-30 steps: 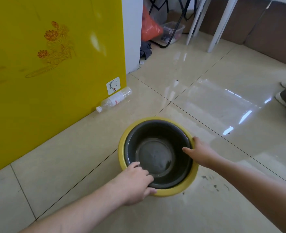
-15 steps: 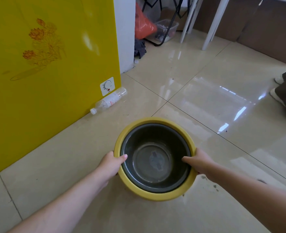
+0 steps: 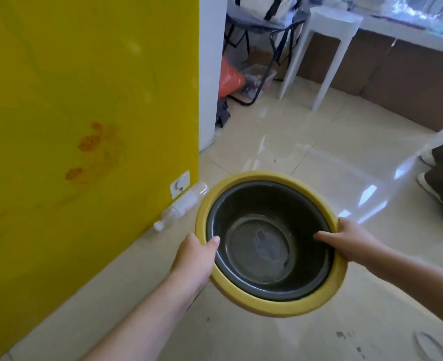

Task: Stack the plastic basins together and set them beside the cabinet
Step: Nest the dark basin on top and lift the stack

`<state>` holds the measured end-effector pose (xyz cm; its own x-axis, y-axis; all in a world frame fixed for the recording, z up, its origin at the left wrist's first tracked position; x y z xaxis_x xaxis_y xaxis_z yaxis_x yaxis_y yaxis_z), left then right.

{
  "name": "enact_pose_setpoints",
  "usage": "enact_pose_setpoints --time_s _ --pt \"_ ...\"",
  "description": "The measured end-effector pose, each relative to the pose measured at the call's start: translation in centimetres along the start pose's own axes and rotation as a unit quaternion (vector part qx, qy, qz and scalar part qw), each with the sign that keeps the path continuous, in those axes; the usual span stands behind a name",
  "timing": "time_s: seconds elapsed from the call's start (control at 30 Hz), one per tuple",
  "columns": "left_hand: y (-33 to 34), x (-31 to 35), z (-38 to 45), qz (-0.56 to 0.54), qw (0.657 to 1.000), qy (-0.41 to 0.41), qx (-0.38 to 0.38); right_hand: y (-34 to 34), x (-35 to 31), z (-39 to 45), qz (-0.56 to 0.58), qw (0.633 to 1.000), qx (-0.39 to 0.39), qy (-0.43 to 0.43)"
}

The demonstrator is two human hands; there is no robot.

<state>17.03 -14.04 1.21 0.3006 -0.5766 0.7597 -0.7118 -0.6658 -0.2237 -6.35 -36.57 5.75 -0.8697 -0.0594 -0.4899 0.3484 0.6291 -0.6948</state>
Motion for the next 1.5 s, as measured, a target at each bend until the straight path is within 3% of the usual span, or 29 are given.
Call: enact_pose_setpoints --time_s 0.23,0.5,0.67,1.0,1.5 --pt "2.9 9.7 5.9 -0.01 0.999 0.026 0.02 -6.2 -5.0 8.5 0.031 0.999 0.028 -0.023" --pt "6.4 14.5 17.8 -0.067 0.993 -0.044 0.09 -7.6 -10.4 24.6 0.059 0.994 0.013 -0.086" --pt "7.2 15.0 23.1 -0.168 0.971 -0.104 0.131 -7.3 -13.6 31.8 0.061 0.992 -0.002 -0.114" --pt "9.7 14.2 29.9 -0.354 0.911 -0.094 0.191 -4.3 -18.3 43.3 -0.017 0.986 -0.04 -0.159" --pt "9.8 11.2 32.5 -0.335 0.903 -0.099 0.248 -0.2 -20.2 48.2 -0.082 0.98 -0.064 -0.171"
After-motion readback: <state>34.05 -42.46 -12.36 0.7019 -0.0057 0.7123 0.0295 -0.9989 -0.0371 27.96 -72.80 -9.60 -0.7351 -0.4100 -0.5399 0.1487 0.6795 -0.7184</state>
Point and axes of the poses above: each hand's wrist, its own z-axis towards the middle knuckle, its own y-axis out of the palm, x = y × z, the point moved 6 cm from there along z, towards the middle knuckle, and after that the axes turned 6 degrees about -z, right-handed, at the moved point
